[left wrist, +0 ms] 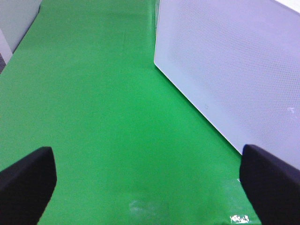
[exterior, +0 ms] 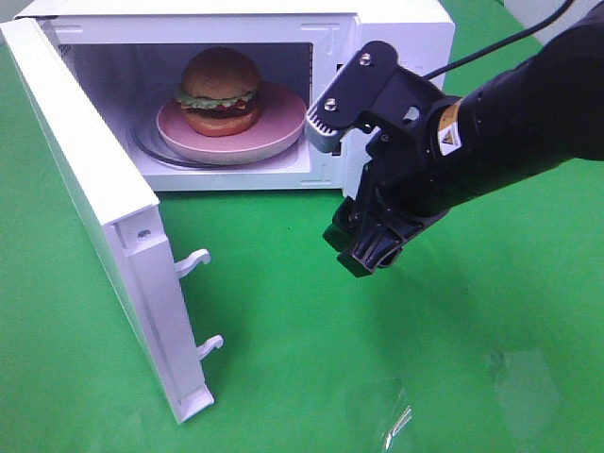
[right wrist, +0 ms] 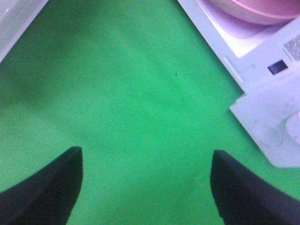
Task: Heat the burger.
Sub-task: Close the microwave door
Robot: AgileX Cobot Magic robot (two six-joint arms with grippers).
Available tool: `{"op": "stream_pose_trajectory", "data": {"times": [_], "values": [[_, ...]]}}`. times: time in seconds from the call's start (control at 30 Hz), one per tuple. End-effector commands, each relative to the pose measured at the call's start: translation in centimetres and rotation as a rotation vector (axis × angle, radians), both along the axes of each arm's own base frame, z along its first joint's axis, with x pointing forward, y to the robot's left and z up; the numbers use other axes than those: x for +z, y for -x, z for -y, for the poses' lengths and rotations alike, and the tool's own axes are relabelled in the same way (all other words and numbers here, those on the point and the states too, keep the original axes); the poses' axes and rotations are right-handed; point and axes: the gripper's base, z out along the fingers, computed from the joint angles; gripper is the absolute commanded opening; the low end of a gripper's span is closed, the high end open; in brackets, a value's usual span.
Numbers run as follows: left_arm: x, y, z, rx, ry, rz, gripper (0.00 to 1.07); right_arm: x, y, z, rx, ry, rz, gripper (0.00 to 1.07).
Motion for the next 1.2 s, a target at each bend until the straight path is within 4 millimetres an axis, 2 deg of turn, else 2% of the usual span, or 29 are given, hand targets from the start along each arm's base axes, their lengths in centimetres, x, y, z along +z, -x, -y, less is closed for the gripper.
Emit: {"op": "stream_pose_trajectory", "data": {"times": [0.03,0.33,0.6,0.77,0.83,0.97,1.13,1.2], "values": [[0.1,0.2,0.0,-0.004,0.003,0.032,0.98,0.2,1.7,1.5,-0.100,-0.028,-0.092,0.78],[0.1,0.2,0.0,-0.004,0.003,0.032,0.98,1.4,4.4,3.9,-0.167,0.053,-0.210,0.76],[0.1,0.2,0.0,-0.004,0.003,0.032,0.98,2.7,6.0,5.3,-0.250,0.050,-0.270,0.76],[0.1,0.2,0.0,-0.004,0.003,0.032,0.98,3.3,6.6,5.9,-0.278,0.047,-0.286,0.76],[0.1,0.2,0.0,-0.004,0.003,0.032,0.98,4.4,7.5,6.6,-0.295,0.017,-0.273,0.76],[0.1,0.2,0.0,-0.004,0.003,0.032,0.98,5.1,8.4,7.4,-0.297,-0.019,-0.241,0.76],[0.1,0.2,0.0,-0.004,0.003,0.032,0.98,4.5,9.4,8.7,-0.332,-0.039,-0.244,0.76],[0.1,0.2,0.0,-0.004,0.003,0.032,0.98,3.6,10.2,11.0,-0.419,-0.055,-0.240,0.76]]}}
